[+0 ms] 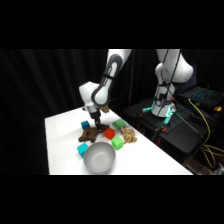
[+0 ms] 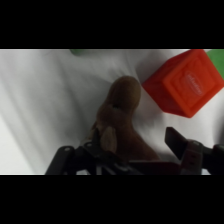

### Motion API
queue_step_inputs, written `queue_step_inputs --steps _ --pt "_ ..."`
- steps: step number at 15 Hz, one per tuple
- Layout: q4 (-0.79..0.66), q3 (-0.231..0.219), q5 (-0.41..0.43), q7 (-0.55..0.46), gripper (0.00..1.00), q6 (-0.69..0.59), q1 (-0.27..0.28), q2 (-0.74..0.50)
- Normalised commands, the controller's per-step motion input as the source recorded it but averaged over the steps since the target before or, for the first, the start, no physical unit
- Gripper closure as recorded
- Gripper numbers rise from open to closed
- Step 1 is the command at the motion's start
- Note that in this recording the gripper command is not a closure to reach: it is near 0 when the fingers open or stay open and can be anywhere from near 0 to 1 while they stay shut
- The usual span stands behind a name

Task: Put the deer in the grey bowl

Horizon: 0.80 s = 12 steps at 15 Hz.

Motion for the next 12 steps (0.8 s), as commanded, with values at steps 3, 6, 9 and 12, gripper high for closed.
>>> queue_step_inputs --steps 3,6,9,12 --pt "-0.1 0.029 0.029 0.02 1.0 0.14 -0.038 -0.04" --pt "-0.07 0.001 -0.026 0.09 1.0 0.07 0.005 -0.1" --pt "-0.07 -0.034 -0.095 0.12 1.0 -0.02 0.052 -0.22" --pt "-0.15 -0.049 -0.112 0.11 0.56 -0.11 0.065 -0.38"
